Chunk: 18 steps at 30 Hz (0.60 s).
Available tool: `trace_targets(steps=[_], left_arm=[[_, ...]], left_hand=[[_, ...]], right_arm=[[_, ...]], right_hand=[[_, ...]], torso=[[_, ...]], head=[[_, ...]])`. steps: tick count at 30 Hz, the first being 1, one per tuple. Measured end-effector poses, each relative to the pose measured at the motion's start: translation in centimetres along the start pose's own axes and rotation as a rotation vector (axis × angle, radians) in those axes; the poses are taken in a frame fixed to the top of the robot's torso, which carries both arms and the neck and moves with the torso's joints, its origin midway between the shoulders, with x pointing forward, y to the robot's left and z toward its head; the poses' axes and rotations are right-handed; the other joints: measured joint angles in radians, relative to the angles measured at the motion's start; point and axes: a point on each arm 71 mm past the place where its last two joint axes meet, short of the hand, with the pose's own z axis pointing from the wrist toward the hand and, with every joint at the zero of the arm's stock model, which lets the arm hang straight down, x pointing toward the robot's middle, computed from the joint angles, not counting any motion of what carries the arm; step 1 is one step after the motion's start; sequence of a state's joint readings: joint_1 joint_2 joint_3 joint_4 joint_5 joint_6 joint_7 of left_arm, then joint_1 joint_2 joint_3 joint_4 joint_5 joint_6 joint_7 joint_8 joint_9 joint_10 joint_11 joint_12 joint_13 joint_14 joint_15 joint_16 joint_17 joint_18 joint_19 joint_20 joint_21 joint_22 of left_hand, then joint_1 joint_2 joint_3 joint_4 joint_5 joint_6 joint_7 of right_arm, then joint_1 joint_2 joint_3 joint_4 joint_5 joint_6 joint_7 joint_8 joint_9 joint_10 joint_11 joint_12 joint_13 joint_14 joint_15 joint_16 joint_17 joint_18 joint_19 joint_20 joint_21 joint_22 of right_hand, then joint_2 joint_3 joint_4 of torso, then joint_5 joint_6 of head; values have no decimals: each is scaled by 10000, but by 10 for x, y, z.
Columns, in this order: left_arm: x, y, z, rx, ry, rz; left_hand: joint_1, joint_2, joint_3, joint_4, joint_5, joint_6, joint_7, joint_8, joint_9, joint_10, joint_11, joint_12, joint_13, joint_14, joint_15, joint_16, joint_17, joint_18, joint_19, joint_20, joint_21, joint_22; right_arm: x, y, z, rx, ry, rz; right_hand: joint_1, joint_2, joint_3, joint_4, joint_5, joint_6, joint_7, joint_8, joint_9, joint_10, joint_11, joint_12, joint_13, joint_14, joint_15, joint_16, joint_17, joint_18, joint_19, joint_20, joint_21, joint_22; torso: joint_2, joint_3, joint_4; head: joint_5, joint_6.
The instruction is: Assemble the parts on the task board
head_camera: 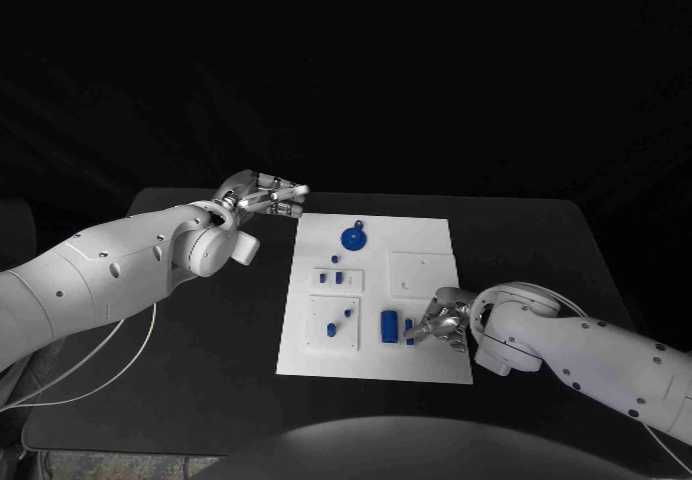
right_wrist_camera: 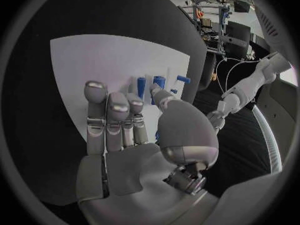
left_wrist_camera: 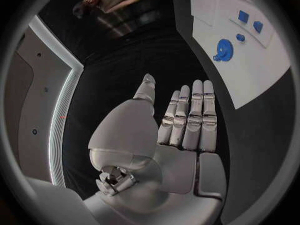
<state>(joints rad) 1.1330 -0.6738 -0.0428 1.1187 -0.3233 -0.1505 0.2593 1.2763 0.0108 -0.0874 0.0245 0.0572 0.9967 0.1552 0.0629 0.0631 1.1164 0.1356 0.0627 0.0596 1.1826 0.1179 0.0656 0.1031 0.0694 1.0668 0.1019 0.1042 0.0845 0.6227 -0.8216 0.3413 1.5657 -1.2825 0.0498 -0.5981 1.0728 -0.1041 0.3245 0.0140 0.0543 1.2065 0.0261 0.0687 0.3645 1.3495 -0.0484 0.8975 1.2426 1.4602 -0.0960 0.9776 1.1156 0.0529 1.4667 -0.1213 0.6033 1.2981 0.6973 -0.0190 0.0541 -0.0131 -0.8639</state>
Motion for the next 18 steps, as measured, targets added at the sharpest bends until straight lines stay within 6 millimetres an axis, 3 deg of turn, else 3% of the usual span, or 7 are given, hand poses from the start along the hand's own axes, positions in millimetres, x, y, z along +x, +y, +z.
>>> trace_targets(steps=[3,5,6,12,18], left_arm=[[0,0,0,0,5,0],[0,0,0,0,8,1],[0,0,0,0,9,1],[0,0,0,-3,9,2],[1,0,1,-4,13,2]], left_hand=[[0,0,0,0,0,0,0,0,0,0,0,0,0,0,0,0,0,0,0,0,0,0],[0,0,0,0,0,0,0,0,0,0,0,0,0,0,0,0,0,0,0,0,0,0],[0,0,0,0,0,0,0,0,0,0,0,0,0,0,0,0,0,0,0,0,0,1],[0,0,0,0,0,0,0,0,0,0,0,0,0,0,0,0,0,0,0,0,0,1],[0,0,0,0,0,0,0,0,0,0,0,0,0,0,0,0,0,0,0,0,0,1]], right_arm=[[-1,-2,1,63,10,-1],[-1,-3,2,100,22,-2],[-1,-4,2,111,26,-5],[0,-2,6,126,55,1],[2,-1,10,152,48,62]], right_hand=[[375,297,-178,-636,0,90,15,0,46,0,0,0,14,0,0,0,0,0,0,0,0,0],[353,800,-781,-1342,0,133,-28,0,64,0,0,0,33,0,0,0,0,0,0,0,0,0],[378,860,-839,-1458,0,139,-34,0,64,0,0,0,36,0,0,0,0,0,0,0,0,0],[405,1045,-969,-1775,0,239,-134,0,93,35,-36,0,61,36,-36,0,13,1,0,0,0,0],[234,1216,-997,-1765,0,270,-164,0,201,70,-72,0,80,36,-36,0,22,1,0,0,1,1]], torso=[[0,-2,4],[0,-1,5],[0,-3,9],[1,-8,16],[1,-14,16]], head=[[-12,0],[-21,0],[-24,0],[-26,-9],[-25,-11]])
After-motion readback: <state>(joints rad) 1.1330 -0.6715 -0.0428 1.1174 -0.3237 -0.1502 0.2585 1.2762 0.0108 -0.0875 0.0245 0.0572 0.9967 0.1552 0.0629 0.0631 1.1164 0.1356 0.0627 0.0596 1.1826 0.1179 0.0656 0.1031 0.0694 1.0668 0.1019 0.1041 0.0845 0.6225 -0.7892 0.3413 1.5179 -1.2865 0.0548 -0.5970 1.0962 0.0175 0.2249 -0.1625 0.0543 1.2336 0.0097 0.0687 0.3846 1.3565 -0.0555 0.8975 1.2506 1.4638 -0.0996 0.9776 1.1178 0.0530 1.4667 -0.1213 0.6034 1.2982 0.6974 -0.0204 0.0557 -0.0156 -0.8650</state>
